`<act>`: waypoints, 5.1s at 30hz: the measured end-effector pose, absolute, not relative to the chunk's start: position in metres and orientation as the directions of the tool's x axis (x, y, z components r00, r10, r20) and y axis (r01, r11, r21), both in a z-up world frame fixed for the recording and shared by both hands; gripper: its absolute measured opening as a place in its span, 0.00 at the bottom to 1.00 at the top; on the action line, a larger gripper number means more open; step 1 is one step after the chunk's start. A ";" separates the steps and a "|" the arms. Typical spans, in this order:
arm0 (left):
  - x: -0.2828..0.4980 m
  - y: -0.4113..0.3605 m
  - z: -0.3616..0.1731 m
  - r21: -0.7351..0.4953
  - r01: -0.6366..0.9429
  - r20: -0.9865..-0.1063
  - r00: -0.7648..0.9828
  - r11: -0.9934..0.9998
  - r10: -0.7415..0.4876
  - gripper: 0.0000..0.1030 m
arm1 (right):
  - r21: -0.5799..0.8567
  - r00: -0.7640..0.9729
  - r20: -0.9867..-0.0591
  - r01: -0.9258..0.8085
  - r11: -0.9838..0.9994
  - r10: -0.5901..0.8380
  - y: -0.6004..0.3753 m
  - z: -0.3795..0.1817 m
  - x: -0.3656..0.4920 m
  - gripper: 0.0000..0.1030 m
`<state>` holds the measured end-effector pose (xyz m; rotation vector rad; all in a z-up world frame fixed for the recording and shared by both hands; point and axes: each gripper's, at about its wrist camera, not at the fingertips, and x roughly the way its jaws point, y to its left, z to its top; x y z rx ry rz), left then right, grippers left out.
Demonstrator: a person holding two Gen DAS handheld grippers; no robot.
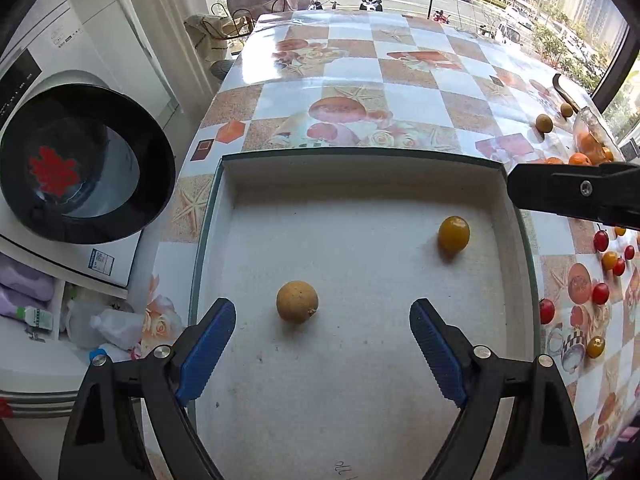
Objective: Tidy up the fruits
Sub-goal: 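Move both open tools back over the fruits on the table, then grasp a red cherry tomato with the left tool while the right tool grasps another, then carry both red tomatoes into the white tray and open both tools, then move both open tools back over the fruits on the table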
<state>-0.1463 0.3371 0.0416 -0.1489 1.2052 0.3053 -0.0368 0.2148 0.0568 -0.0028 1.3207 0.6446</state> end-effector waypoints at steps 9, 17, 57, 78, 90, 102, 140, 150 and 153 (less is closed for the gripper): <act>-0.119 0.265 0.066 0.011 -0.179 -0.922 0.378 0.984 0.079 0.87 | 0.283 0.138 -0.934 -0.275 0.919 0.329 0.102 0.049 -0.040 0.79; -0.099 0.183 0.064 -0.012 -0.005 -0.927 0.374 1.000 -0.009 0.87 | 0.205 0.148 -0.964 -0.105 0.973 0.219 0.001 0.033 -0.044 0.79; -0.067 0.085 0.022 -0.136 0.043 -0.951 0.274 0.990 -0.142 0.25 | 0.080 0.256 -0.959 -0.168 0.983 0.122 -0.042 0.018 0.010 0.21; -0.084 0.132 0.055 -0.205 -0.035 -0.925 0.334 0.978 -0.182 0.25 | 0.212 0.207 -0.948 -0.151 0.965 0.241 -0.040 0.039 -0.022 0.21; -0.108 0.186 0.069 -0.187 -0.129 -0.919 0.373 0.974 -0.127 0.25 | 0.238 0.191 -0.937 -0.262 0.935 0.292 0.021 0.055 -0.032 0.21; -0.147 0.270 0.071 -0.159 -0.291 -0.920 0.389 0.943 -0.035 0.25 | 0.263 0.134 -0.929 -0.415 0.871 0.345 0.117 0.064 -0.048 0.21; -0.198 0.353 0.024 -0.005 -0.414 -0.951 0.284 0.910 0.124 0.74 | 0.278 -0.027 -0.944 -0.603 0.747 0.330 0.304 0.004 -0.075 0.70; -0.196 0.347 0.036 -0.001 -0.404 -0.953 0.278 0.915 0.122 0.74 | 0.373 0.012 -0.896 -0.524 0.766 0.444 0.266 0.040 -0.067 0.79; -0.189 0.334 0.043 0.005 -0.371 -0.947 0.295 0.929 0.123 0.74 | 0.370 0.045 -0.895 -0.481 0.795 0.444 0.240 0.049 -0.061 0.79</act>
